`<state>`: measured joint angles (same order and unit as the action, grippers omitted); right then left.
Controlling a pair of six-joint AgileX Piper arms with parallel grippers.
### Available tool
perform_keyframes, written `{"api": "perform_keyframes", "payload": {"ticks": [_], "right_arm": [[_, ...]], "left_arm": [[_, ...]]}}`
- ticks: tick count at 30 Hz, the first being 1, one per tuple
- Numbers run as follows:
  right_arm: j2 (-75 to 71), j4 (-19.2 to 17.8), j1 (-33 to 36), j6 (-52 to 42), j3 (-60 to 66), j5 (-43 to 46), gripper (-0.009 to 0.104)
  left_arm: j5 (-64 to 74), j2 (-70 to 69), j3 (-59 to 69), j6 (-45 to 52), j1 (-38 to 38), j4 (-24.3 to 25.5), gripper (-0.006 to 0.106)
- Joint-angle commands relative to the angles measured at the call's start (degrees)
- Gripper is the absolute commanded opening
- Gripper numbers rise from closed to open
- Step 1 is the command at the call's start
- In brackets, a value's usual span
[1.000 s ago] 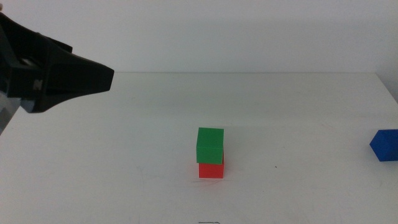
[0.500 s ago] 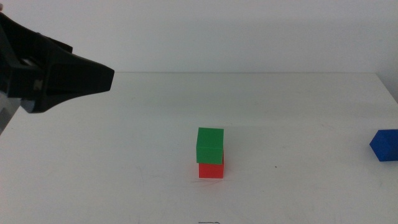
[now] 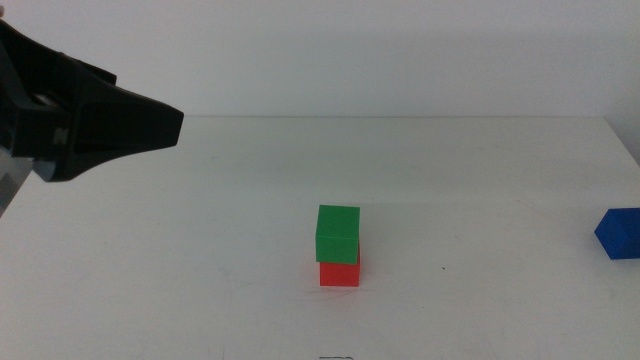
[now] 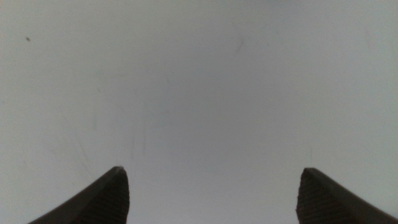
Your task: Stack red cubes first, then green, then blue cubes in a specific spot.
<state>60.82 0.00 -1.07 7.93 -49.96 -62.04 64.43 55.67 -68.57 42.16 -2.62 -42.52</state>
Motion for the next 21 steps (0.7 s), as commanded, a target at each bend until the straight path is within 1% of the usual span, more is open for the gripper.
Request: {"api": "perform_keyframes", "payload": {"ticks": [1, 4, 8, 12, 15, 21], "right_arm": [[1.8, -0.8, -0.4, 0.0, -4.2, 0.5, 0.083], [6.8, -1.6, -0.4, -0.2, -8.8, -1.4, 0.083], [13.7, -3.0, -0.4, -0.4, -14.2, -1.7, 0.083], [20.7, -5.9, -0.4, -1.2, -19.5, -1.7, 0.083], [25.5, -7.4, -0.4, -1.9, -24.0, -2.0, 0.083], [34.4, -7.6, -3.7, -4.0, -34.4, -5.9, 0.082]], "left_arm": [[-2.5, -0.6, -1.3, 0.1, 0.1, -3.0, 0.094], [-2.5, -0.6, -1.3, 0.1, 0.1, -3.0, 0.094], [-2.5, -0.6, -1.3, 0.1, 0.1, -3.0, 0.094], [-2.5, -0.6, -1.3, 0.1, 0.1, -3.0, 0.094], [-2.5, -0.6, -1.3, 0.1, 0.1, -3.0, 0.094], [-2.5, -0.6, -1.3, 0.1, 0.1, -3.0, 0.094]]}}
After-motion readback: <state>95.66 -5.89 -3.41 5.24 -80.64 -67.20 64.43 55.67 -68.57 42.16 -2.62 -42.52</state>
